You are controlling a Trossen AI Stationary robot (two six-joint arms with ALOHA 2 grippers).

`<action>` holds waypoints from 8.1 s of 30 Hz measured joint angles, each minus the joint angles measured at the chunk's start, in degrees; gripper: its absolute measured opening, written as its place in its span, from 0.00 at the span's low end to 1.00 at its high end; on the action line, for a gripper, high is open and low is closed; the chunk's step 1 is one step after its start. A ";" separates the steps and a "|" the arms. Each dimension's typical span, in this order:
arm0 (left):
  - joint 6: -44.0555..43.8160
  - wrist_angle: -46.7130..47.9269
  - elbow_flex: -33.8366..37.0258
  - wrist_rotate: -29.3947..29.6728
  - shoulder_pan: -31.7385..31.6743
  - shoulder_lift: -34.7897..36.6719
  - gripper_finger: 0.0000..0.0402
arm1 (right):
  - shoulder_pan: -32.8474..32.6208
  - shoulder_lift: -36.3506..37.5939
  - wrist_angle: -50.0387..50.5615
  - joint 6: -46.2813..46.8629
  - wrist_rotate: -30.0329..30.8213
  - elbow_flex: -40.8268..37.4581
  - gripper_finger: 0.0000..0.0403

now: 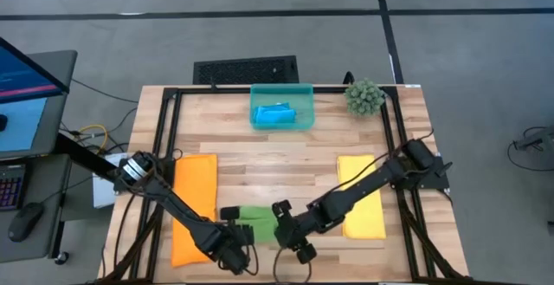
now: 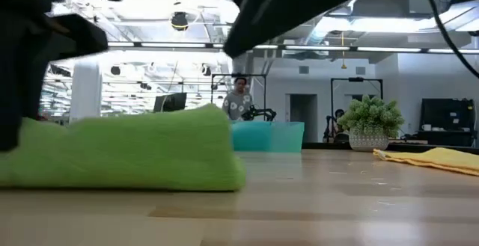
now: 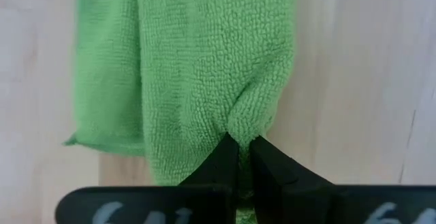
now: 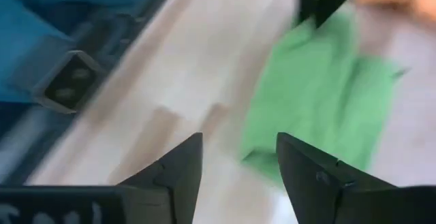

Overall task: Roll microfiber towels into tight, uniform cylinder then place into a basket
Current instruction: Roll the green towel

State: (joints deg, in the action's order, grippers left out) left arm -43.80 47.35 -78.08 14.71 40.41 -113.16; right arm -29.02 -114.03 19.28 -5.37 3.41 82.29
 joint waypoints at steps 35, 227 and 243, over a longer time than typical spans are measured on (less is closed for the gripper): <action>1.69 -1.83 0.70 -4.86 -3.18 -0.01 0.02 | 3.30 -12.66 -7.14 6.85 7.68 0.32 0.41; 12.76 -23.64 13.27 8.30 -0.29 1.90 0.34 | -1.47 -9.06 -7.27 15.74 5.59 -1.30 0.53; 7.35 -19.66 10.45 7.76 -0.39 1.78 0.34 | -0.74 -10.87 -9.04 20.97 -0.13 -1.17 0.05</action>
State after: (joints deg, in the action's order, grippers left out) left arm -36.45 27.69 -67.63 22.47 40.02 -111.37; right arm -29.76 -124.90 10.25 15.59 3.28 81.12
